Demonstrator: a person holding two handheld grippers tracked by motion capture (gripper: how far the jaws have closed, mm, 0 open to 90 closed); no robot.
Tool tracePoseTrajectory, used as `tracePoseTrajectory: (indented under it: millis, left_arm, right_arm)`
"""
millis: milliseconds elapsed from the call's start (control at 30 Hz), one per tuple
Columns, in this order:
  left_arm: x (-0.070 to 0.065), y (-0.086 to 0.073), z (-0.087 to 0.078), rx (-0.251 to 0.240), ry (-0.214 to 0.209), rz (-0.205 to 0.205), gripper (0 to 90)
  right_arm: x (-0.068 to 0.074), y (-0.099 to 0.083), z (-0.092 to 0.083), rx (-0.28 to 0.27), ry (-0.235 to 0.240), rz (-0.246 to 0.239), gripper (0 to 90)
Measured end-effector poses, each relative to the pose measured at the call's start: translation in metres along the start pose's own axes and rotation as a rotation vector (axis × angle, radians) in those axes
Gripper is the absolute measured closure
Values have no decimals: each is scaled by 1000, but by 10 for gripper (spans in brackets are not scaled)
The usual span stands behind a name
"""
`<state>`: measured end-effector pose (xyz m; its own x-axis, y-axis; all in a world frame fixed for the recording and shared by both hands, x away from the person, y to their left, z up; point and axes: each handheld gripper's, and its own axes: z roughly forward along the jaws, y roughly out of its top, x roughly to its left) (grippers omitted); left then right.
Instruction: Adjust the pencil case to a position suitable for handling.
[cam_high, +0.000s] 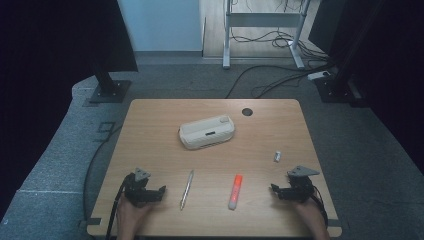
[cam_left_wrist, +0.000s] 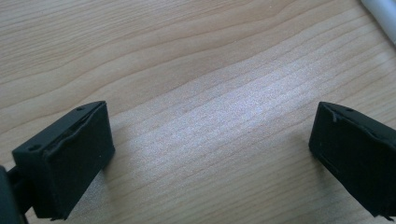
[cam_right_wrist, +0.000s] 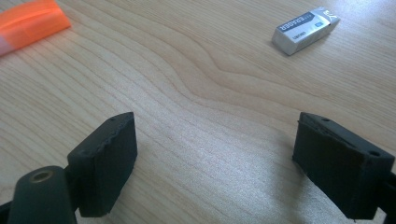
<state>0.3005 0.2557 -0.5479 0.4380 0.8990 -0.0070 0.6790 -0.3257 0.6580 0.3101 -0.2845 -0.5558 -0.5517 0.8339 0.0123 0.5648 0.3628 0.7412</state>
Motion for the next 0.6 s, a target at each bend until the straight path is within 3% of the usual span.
tracePoseTrajectory:
  millis: [600]
  left_arm:
    - [1, 2, 1, 2, -19, 22, 0]
  right_arm:
    - [0, 0, 0, -2, -2, -1, 131]
